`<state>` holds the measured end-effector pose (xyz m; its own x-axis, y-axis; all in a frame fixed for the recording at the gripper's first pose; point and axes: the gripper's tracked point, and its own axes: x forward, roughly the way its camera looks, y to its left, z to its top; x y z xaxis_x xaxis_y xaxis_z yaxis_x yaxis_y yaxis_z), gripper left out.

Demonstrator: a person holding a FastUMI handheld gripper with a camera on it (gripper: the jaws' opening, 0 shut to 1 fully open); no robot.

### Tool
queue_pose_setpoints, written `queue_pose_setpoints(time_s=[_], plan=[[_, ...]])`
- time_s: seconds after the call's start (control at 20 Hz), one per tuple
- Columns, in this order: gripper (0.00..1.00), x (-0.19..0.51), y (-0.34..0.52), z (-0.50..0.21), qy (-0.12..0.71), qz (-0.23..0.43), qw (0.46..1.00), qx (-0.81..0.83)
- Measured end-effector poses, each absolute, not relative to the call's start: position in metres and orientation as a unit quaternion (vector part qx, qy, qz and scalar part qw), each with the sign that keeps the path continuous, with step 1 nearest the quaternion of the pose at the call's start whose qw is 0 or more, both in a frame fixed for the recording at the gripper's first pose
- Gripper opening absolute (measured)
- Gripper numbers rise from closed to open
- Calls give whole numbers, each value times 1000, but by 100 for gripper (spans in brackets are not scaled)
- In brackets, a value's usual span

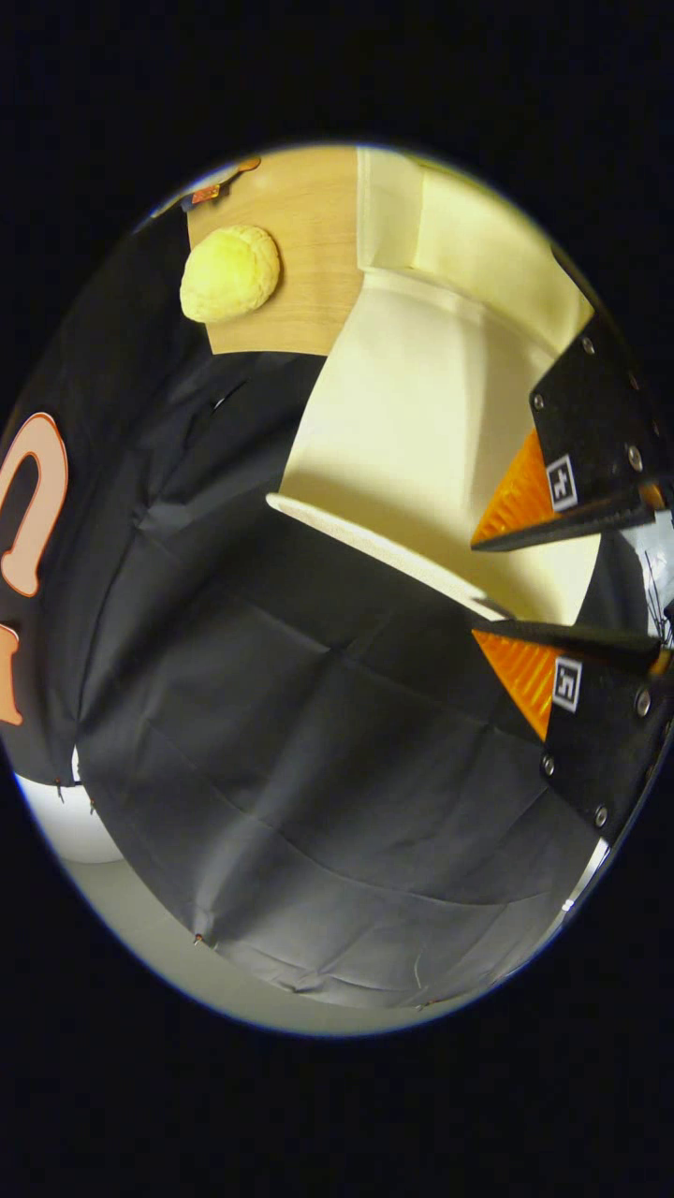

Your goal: Open the storage box then place both shoes into the box .Put the left shoe in first, then the right shoe, with the right side of both shoes facing outward in a uniform manner.

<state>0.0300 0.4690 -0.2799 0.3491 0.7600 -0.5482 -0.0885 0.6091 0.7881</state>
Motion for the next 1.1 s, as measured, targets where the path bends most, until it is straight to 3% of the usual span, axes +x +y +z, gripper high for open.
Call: queue_pose_setpoints(time_s=[0.05,0.15,0.35,0.7,1.1], plan=[[61,27,464,-281,493,282,755,326],[75,23,442,-282,488,278,767,311],[88,16,377,-285,477,251,794,280],[95,9,227,-298,447,143,856,217],[96,-46,79,-335,463,6,874,146]])
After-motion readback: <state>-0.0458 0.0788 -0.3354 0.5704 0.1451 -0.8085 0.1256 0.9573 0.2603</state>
